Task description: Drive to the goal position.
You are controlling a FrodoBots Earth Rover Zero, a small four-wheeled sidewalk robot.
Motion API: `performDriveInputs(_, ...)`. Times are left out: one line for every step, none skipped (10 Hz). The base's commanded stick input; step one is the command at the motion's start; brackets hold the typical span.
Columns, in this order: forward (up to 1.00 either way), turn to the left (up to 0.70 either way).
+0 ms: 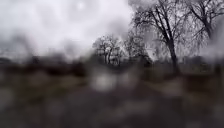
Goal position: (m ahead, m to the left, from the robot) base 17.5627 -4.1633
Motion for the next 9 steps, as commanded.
performDriveInputs(1.0, 0.4)
performDriveInputs(1.0, 0.4)
performDriveInputs(1.0, 0.4)
performDriveInputs(1.0, 0.23)
performDriveInputs(1.0, 0.0)
performDriveInputs(1.0, 0.0)
performDriveInputs(1.0, 0.0)
performDriveInputs(1.0, 0.0)
performDriveInputs(1.0, 0.0)
